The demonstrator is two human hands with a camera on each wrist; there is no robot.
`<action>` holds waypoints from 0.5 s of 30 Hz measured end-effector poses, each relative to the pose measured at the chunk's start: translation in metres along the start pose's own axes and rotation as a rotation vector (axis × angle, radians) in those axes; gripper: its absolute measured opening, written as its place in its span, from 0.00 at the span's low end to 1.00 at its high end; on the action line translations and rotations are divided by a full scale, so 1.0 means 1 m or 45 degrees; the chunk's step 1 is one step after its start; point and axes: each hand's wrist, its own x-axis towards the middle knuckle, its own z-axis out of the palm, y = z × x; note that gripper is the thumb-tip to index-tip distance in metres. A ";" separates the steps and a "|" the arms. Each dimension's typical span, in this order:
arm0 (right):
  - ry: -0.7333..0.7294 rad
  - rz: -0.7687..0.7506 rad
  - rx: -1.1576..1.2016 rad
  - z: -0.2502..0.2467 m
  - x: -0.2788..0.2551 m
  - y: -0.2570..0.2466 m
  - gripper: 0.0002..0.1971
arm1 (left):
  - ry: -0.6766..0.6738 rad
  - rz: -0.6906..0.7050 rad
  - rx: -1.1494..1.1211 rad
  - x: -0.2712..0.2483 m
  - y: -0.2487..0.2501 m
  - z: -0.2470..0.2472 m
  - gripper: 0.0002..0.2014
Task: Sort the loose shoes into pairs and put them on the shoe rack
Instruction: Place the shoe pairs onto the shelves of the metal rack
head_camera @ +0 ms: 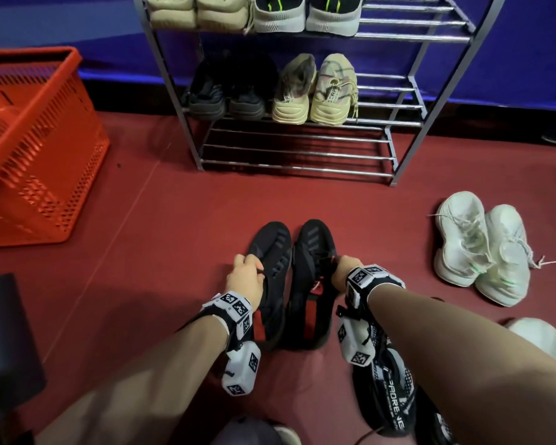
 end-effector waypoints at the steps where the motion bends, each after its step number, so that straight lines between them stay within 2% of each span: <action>1: -0.005 0.006 0.006 0.000 -0.001 0.001 0.11 | -0.002 -0.012 -0.012 0.000 0.001 -0.001 0.05; 5: -0.092 -0.063 -0.060 0.004 0.015 0.010 0.03 | -0.048 -0.016 0.019 -0.007 0.005 -0.003 0.11; 7: -0.192 -0.039 -0.085 0.023 0.058 0.032 0.09 | -0.052 -0.024 0.052 -0.012 0.011 -0.007 0.12; 9: -0.297 -0.020 -0.052 0.032 0.071 0.041 0.15 | -0.082 -0.049 0.104 -0.017 0.018 -0.012 0.12; 11: -0.256 -0.049 0.045 0.009 0.013 0.021 0.11 | -0.170 -0.039 0.157 -0.023 0.024 -0.012 0.16; 13: -0.214 -0.059 0.105 0.000 -0.008 0.016 0.15 | -0.289 -0.005 0.217 -0.028 0.027 -0.006 0.22; 15: -0.154 -0.068 0.029 -0.004 -0.013 0.013 0.17 | -0.358 0.003 0.283 -0.031 0.033 -0.001 0.29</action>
